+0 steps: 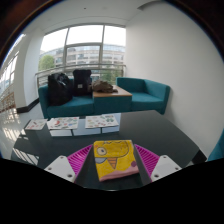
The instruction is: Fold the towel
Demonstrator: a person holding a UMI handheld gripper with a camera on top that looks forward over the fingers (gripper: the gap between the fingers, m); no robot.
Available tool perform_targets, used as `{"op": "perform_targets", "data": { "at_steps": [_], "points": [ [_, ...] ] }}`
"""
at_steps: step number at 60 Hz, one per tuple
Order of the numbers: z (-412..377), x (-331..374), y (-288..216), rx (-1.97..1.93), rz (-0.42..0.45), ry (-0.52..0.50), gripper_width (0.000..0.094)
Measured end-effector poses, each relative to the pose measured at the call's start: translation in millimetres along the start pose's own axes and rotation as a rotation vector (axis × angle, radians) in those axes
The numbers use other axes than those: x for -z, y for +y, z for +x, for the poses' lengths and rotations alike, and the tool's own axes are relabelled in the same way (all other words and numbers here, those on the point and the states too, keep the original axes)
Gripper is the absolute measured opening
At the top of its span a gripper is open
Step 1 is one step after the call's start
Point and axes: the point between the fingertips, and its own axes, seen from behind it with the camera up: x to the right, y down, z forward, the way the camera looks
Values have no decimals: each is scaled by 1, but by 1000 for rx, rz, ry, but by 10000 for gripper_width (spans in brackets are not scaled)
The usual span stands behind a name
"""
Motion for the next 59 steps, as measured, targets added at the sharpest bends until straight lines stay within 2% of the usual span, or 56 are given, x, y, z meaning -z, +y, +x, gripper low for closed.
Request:
{"op": "perform_targets", "data": {
  "at_steps": [5,12,18,38,59],
  "points": [
    [-43,28,26,-6,-16,-41,815],
    [-116,68,68,-7,-61,-154,822],
    [-160,94,81,10,-72,-227,833],
    [-218,174,37,76,47,-319,831],
    [-227,193,31,97,70,-336,831]
  ]
}}
